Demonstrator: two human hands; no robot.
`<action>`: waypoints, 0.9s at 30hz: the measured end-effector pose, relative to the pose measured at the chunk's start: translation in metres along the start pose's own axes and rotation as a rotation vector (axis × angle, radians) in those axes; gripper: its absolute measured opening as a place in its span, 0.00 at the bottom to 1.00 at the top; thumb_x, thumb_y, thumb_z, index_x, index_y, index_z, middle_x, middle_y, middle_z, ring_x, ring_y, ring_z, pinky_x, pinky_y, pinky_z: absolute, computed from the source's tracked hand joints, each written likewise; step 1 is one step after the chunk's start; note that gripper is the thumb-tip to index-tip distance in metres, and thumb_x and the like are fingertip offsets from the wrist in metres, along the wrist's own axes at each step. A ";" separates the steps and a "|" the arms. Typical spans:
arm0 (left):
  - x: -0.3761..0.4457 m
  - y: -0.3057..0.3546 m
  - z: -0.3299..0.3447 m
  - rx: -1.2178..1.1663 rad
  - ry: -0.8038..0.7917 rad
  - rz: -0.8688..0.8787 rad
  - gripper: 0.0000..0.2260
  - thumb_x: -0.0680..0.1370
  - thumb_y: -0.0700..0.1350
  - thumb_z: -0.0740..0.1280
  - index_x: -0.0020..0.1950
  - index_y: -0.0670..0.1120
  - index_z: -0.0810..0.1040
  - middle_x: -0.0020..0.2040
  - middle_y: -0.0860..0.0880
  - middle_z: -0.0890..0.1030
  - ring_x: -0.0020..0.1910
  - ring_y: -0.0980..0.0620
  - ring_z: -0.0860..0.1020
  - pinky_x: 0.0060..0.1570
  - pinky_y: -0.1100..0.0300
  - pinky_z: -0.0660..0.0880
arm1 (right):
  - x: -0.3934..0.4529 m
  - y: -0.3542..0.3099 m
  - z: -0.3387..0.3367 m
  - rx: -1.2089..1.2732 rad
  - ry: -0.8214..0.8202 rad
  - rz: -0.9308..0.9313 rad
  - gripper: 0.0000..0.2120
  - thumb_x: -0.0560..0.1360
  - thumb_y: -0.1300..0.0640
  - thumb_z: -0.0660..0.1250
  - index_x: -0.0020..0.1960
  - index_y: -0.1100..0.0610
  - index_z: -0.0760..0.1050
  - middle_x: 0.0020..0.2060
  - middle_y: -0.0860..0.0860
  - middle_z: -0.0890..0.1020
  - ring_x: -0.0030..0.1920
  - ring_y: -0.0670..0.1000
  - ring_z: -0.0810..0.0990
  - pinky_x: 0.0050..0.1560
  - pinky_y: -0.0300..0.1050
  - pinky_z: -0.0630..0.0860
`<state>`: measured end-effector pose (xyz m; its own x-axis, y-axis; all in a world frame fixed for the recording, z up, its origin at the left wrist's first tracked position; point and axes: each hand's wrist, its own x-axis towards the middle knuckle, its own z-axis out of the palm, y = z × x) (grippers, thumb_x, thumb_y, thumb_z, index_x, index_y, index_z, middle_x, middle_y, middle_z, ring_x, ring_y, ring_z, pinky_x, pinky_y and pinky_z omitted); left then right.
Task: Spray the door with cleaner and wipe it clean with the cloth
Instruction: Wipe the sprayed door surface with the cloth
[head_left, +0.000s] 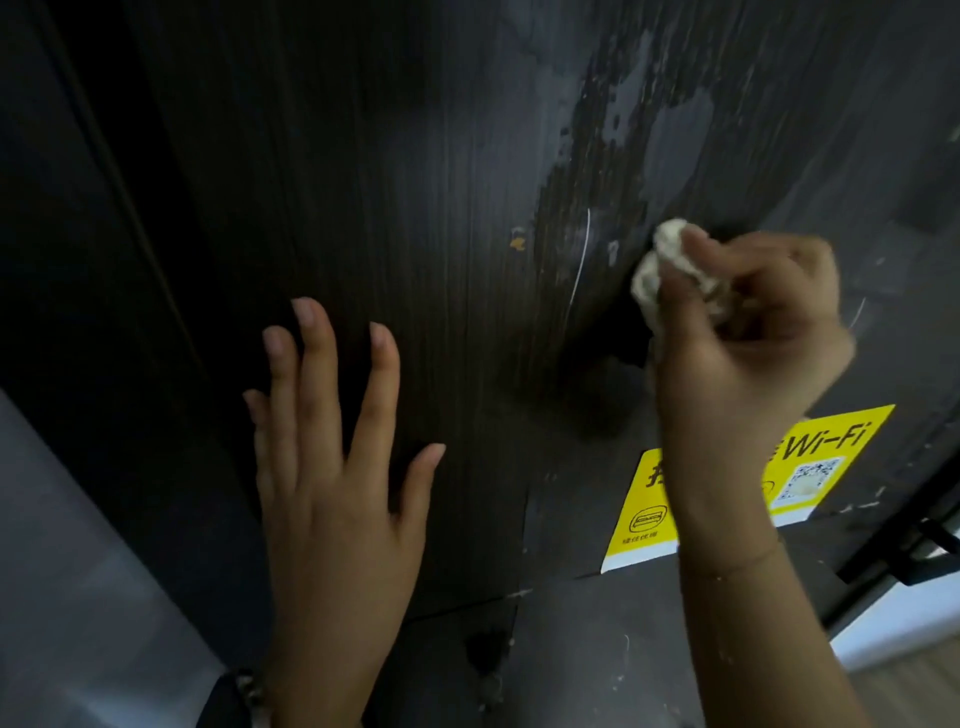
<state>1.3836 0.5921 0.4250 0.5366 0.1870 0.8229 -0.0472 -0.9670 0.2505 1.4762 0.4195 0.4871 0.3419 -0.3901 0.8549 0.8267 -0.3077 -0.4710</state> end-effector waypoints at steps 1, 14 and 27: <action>0.000 0.001 0.000 0.001 -0.002 -0.007 0.39 0.76 0.47 0.71 0.79 0.48 0.52 0.79 0.48 0.41 0.79 0.47 0.41 0.76 0.54 0.38 | -0.011 -0.005 0.006 -0.048 -0.070 -0.046 0.07 0.70 0.72 0.72 0.41 0.62 0.80 0.41 0.52 0.74 0.43 0.51 0.77 0.43 0.42 0.73; -0.001 0.002 -0.001 -0.006 0.014 -0.003 0.38 0.74 0.47 0.71 0.79 0.48 0.54 0.79 0.47 0.42 0.79 0.46 0.42 0.77 0.51 0.42 | -0.042 -0.011 0.006 -0.124 -0.367 -0.237 0.05 0.72 0.73 0.70 0.43 0.65 0.80 0.40 0.56 0.76 0.41 0.57 0.76 0.43 0.48 0.73; -0.001 0.003 -0.002 0.014 0.013 -0.004 0.38 0.74 0.47 0.71 0.79 0.48 0.53 0.80 0.46 0.43 0.79 0.46 0.42 0.77 0.53 0.40 | -0.036 -0.008 0.005 -0.119 -0.235 -0.104 0.05 0.73 0.69 0.72 0.40 0.63 0.79 0.39 0.50 0.72 0.37 0.55 0.75 0.38 0.50 0.72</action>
<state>1.3809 0.5890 0.4258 0.5256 0.1934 0.8285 -0.0332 -0.9684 0.2472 1.4598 0.4402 0.4612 0.3635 -0.1437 0.9205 0.8091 -0.4411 -0.3883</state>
